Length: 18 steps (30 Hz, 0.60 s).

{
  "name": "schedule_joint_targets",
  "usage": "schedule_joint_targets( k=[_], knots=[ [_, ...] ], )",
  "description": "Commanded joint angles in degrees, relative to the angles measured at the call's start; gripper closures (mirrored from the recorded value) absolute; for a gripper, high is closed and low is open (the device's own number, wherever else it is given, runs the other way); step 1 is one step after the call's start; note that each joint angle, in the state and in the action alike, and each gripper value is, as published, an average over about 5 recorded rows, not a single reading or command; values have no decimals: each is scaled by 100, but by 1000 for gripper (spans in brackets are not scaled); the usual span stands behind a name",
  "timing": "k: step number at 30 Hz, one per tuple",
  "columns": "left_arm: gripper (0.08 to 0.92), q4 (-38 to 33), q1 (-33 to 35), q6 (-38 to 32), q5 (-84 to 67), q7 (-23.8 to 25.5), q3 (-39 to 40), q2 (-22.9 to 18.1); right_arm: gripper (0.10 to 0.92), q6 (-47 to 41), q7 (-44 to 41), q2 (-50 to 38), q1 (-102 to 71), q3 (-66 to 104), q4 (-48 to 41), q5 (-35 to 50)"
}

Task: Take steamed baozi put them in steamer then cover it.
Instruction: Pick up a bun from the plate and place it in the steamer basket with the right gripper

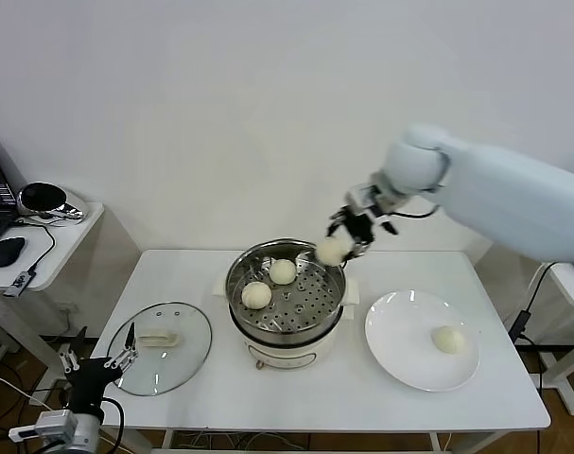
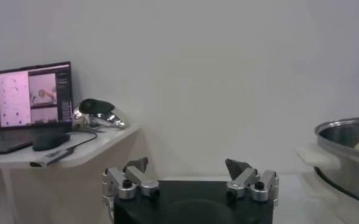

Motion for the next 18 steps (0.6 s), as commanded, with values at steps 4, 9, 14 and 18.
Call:
schedule_joint_targets(
  k=[4,9,14,18],
  knots=[
    [177,-50,12,-1,-21,-10,-76,-37,424,1679,142,1518,63,-779,-440,-361],
    [177,-68,23,-16,-27,-17,-82,-92,421,2041,55,1578,-155,-896,-444,-956],
    [177,-50,60,-74,-47,-15,-115,-108,415,2283,62,1556,-381,-907,-493,-1541],
    [177,-23,77,-112,-51,-16,-128,-119,414,2355,100,1547,-575,-886,-516,-1716]
  ],
)
